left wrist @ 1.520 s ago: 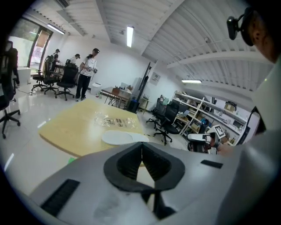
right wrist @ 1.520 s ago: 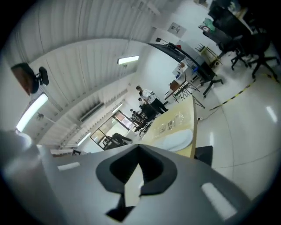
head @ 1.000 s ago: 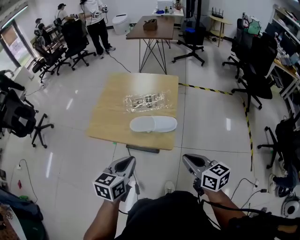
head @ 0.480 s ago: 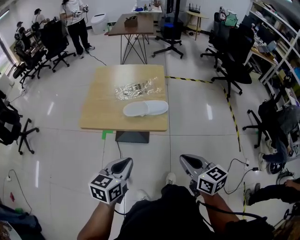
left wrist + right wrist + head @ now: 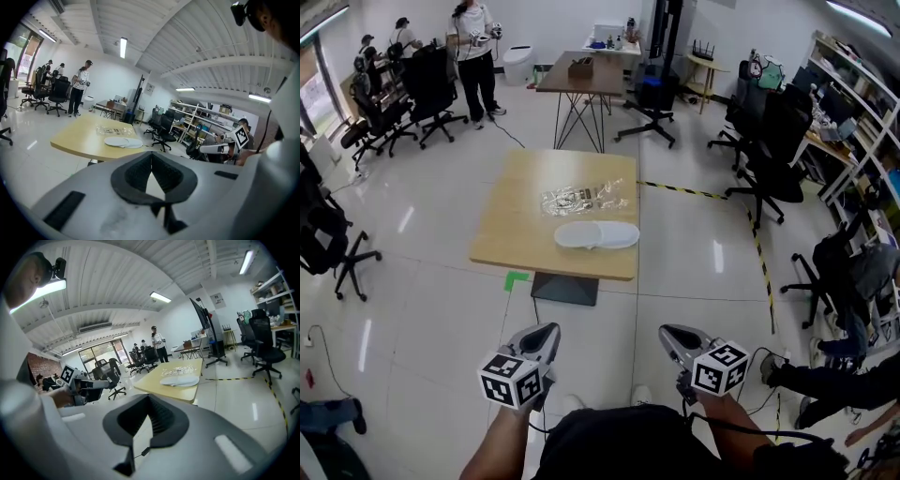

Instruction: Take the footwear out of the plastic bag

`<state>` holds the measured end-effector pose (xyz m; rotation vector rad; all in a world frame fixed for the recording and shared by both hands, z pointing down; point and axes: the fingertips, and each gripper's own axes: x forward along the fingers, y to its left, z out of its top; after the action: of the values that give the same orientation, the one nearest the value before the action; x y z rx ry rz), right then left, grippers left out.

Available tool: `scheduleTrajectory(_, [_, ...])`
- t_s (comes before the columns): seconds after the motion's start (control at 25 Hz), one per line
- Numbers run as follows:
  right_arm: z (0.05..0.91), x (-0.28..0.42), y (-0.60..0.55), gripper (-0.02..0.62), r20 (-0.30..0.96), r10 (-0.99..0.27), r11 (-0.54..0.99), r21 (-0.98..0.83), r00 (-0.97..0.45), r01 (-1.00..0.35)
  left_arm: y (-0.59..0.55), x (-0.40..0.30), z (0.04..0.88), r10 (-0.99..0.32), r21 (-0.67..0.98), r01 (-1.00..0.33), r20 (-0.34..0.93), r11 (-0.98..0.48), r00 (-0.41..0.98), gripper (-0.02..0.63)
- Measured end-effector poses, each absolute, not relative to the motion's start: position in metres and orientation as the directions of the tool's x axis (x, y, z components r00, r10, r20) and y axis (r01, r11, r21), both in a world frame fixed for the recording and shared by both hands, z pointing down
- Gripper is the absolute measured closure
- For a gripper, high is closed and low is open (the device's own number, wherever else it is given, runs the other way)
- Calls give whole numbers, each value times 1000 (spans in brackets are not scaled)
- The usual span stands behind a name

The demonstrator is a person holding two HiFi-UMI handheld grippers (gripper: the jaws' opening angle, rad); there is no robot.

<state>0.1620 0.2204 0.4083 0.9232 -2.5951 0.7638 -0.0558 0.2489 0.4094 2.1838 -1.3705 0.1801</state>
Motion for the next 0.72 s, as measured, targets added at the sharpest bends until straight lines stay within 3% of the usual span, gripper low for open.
scheduleTrajectory(0.72, [401, 203, 226, 594, 396, -485, 684, -385, -780, -620, 255, -14, 395, -805, 312, -887, 391, -340, 446, 598])
